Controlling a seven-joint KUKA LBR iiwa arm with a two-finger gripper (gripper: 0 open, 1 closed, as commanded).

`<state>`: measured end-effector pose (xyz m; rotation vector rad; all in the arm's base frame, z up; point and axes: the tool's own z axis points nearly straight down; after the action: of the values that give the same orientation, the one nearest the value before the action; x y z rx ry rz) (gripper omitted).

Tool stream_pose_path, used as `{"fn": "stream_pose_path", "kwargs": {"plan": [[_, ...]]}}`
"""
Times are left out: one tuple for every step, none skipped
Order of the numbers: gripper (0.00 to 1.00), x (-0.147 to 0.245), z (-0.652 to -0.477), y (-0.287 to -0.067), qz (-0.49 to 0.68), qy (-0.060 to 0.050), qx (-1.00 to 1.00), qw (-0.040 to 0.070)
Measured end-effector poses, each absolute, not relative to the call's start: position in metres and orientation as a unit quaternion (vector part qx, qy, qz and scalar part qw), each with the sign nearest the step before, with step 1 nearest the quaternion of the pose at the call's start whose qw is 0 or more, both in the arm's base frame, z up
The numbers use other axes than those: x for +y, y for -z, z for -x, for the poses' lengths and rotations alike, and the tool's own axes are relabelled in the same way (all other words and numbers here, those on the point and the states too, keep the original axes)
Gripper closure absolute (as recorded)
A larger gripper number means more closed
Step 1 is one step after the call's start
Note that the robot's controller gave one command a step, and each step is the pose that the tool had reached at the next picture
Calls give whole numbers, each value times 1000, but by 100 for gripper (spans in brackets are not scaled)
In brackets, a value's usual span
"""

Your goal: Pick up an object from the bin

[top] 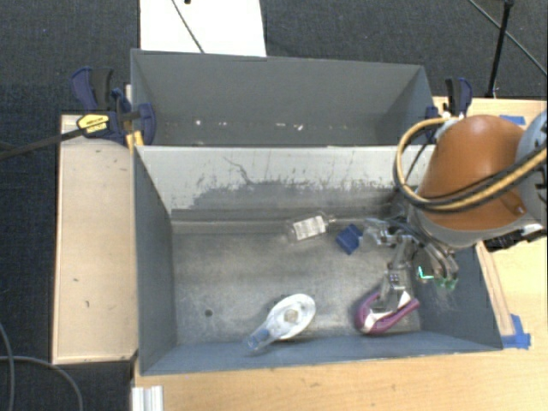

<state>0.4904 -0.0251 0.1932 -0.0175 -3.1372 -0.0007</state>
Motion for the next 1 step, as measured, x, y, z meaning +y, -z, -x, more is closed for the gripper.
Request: {"fn": "stream_pose_path", "kwargs": {"plan": [[0, -87, -489, -124, -100, 0, -995, 2]]}}
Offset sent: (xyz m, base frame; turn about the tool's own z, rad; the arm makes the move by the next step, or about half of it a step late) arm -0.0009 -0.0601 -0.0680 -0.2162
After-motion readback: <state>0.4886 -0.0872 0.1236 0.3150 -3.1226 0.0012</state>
